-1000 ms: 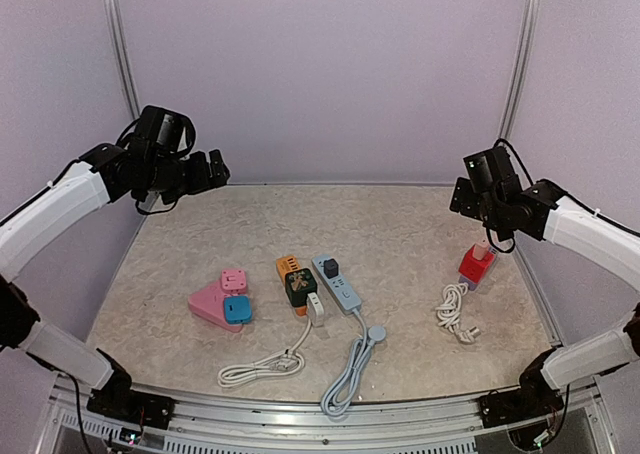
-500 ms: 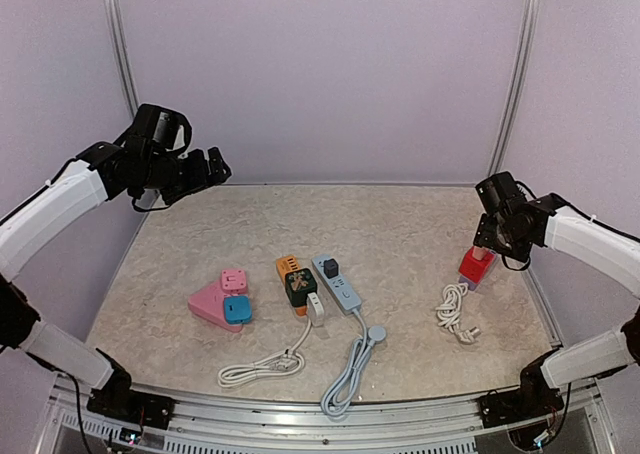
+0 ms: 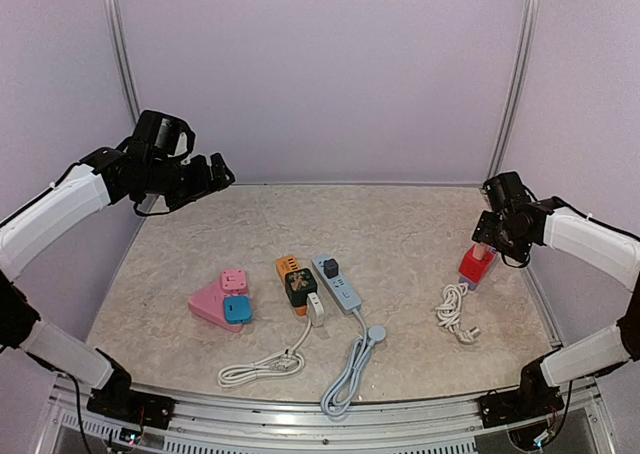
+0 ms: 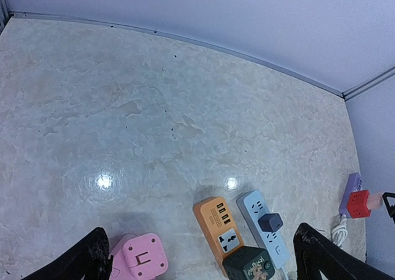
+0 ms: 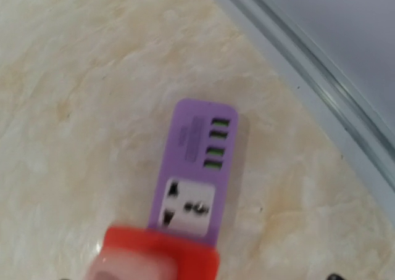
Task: Pull the plug off the socket
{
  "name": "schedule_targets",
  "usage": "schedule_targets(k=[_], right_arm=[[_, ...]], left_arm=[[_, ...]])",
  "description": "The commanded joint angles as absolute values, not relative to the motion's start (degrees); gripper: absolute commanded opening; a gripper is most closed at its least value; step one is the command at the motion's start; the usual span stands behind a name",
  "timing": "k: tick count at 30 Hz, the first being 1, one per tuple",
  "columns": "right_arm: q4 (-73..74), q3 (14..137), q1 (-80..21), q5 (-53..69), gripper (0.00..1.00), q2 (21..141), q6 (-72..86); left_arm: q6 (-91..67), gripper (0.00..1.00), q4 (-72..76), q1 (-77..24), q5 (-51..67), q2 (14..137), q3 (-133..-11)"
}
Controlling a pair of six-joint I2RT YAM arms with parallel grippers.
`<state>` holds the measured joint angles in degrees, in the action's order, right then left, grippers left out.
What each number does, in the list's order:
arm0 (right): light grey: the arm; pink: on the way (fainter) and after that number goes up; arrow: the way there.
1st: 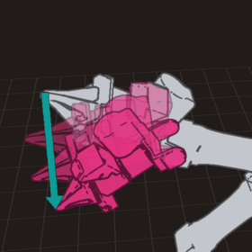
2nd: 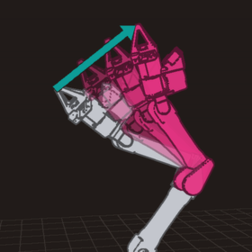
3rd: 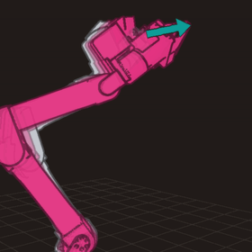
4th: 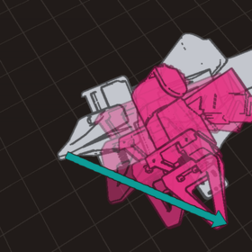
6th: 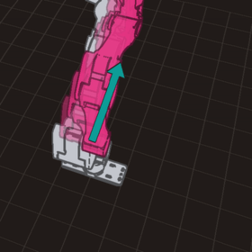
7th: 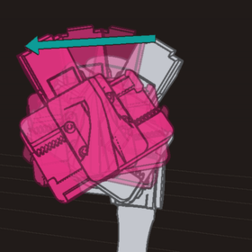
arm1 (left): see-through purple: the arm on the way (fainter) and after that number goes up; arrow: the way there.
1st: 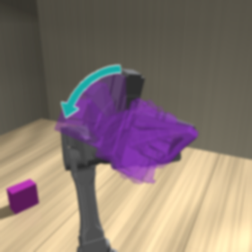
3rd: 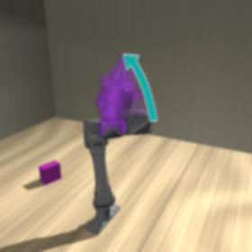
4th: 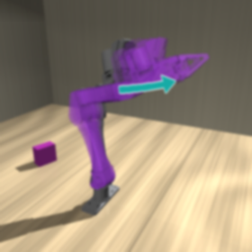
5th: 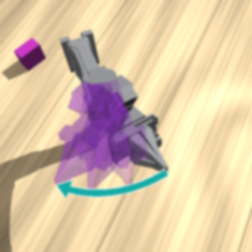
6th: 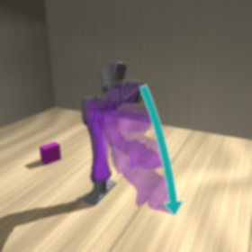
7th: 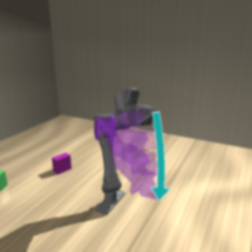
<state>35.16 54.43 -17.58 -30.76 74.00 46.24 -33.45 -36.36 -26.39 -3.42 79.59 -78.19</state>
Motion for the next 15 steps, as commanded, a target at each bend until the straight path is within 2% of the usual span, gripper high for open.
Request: schedule_targets(k=[1, 7, 11, 15], right_arm=[[27.4, 51.4, -8.4, -21.0, 0.87, 74.5, 43.7], [19.5, 51.0, 3.2, -8.2, 0.91, 78.7, 42.3], [12.2, 49.6, 7.2, 2.3, 0.90, 84.2, 43.5], [8.2, 49.5, 8.0, 5.6, 0.85, 89.6, 44.9]], left_arm=[[-33.7, 0.99, -34.7, -26.0, -2.0, 79.8, -77.5], [-33.8, 0.99, -34.2, -25.4, -1.5, 79.4, -76.0], [-33.8, 0.99, -34.0, -25.0, -0.7, 79.6, -75.8], [-33.5, 0.99, -34.3, -24.6, -0.4, 80.1, -76.2]])
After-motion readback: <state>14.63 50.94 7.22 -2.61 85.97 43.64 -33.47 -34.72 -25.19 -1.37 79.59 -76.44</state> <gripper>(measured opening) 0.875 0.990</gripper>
